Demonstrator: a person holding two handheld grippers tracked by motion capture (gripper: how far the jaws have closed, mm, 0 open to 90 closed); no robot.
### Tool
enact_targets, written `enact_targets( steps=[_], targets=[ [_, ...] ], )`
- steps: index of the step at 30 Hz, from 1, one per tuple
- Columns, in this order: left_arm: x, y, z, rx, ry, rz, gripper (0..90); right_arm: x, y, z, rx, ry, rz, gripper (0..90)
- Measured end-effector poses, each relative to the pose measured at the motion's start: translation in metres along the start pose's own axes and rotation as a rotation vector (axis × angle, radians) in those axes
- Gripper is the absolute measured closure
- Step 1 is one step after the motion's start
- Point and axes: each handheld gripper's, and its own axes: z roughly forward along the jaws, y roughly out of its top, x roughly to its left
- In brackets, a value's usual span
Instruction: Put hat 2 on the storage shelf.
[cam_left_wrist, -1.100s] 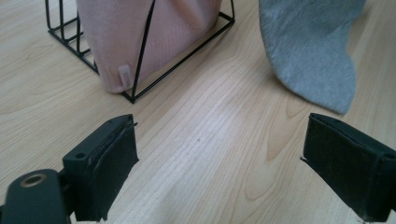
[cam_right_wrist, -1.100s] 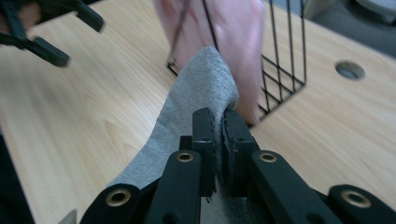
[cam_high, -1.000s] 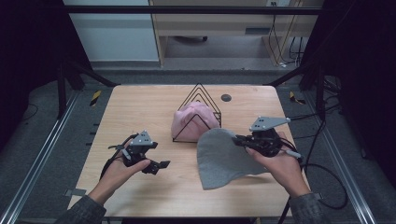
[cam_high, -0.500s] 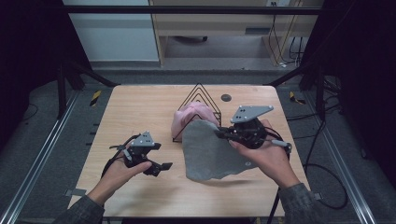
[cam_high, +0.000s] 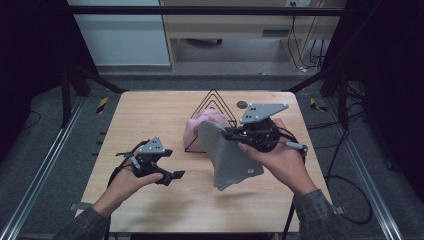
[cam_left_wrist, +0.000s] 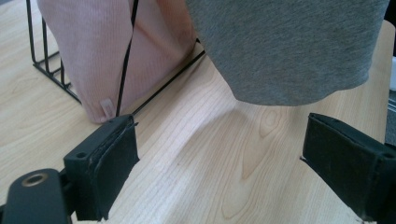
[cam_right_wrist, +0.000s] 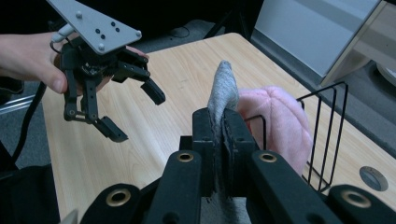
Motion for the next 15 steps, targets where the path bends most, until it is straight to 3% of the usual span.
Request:
enact_targets(
  steps=[8,15],
  targets=[
    [-0.004,0.009,0.002,-0.028,-0.010,0.009,12.6,-0.003,0.010,-0.003,-0.028,0.005,0.003,85.8],
    [-0.003,0.019,0.005,-0.018,-0.016,0.029,14.2,-0.001,0.023,-0.007,-0.043,0.006,-0.015,85.8]
  ],
)
